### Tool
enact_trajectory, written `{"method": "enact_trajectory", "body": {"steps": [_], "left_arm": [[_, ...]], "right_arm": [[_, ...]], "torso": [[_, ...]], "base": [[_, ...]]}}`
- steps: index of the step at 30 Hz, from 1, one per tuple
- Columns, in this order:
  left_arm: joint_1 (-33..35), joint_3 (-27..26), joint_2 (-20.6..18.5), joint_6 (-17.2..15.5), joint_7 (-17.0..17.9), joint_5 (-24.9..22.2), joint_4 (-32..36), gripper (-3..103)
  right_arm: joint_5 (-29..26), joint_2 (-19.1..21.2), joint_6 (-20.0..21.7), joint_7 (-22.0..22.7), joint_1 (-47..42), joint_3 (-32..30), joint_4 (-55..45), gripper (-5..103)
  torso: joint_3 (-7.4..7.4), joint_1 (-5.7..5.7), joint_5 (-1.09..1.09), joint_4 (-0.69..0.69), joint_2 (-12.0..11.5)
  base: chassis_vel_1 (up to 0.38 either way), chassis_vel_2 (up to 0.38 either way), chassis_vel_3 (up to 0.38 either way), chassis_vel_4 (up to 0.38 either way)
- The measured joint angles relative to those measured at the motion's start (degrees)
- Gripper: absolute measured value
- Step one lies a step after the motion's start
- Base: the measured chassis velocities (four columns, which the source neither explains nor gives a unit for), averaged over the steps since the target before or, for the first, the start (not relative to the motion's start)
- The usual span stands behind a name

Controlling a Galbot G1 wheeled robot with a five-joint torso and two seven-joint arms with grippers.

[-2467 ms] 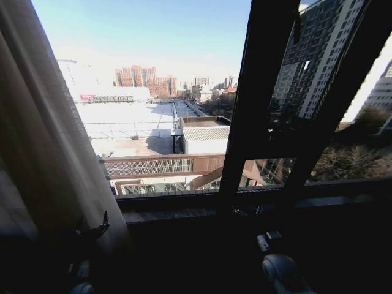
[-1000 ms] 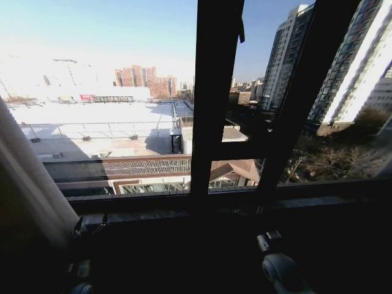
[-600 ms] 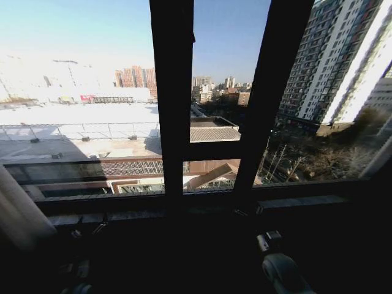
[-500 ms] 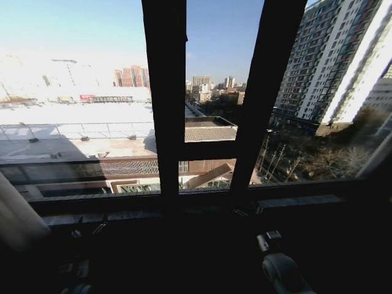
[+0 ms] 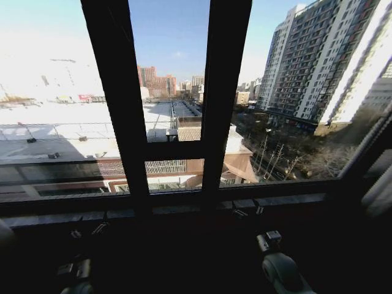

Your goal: Open the curtains by pulling them apart, changing their state from closed to fully open.

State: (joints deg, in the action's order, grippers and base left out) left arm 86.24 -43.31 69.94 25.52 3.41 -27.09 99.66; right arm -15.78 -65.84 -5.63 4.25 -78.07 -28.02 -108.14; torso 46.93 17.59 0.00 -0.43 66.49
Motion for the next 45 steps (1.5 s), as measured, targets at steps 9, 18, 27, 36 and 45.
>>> {"method": "enact_trajectory", "body": {"steps": [9, 18, 27, 36, 45], "left_arm": [[0.00, 0.01, 0.00, 0.00, 0.00, 0.00, 0.00, 100], [0.00, 0.01, 0.01, 0.00, -0.02, 0.00, 0.00, 100], [0.00, -0.04, -0.02, 0.00, 0.08, -0.01, -0.01, 100], [-0.01, -0.01, 0.00, 0.00, 0.07, -0.01, 0.00, 100], [0.00, 0.00, 0.00, 0.00, 0.05, 0.00, -0.01, 100]], "right_arm": [[0.00, 0.00, 0.00, 0.00, 0.00, 0.00, 0.00, 100], [0.00, 0.02, 0.00, 0.01, 0.00, -0.02, 0.01, 100], [0.00, -0.02, 0.00, 0.00, 0.00, 0.02, 0.00, 100], [0.00, 0.00, 0.00, 0.00, 0.00, 0.00, 0.00, 100], [0.00, 0.00, 0.00, 0.00, 0.00, -0.01, 0.00, 100]], "torso": [[0.00, 0.00, -0.02, -0.02, 0.00], [0.01, -0.01, 0.03, -0.02, 0.00], [0.00, 0.01, 0.00, -0.01, 0.00], [0.00, 0.00, 0.01, -0.01, 0.00], [-0.01, -0.02, -0.04, -0.01, 0.01]], "base": [[-0.343, -0.357, 0.325, 0.350], [-0.123, -0.163, 0.145, 0.143], [0.087, -0.016, -0.063, 0.010], [0.144, -0.176, -0.146, 0.181], [0.290, -0.305, -0.295, 0.294]]}}
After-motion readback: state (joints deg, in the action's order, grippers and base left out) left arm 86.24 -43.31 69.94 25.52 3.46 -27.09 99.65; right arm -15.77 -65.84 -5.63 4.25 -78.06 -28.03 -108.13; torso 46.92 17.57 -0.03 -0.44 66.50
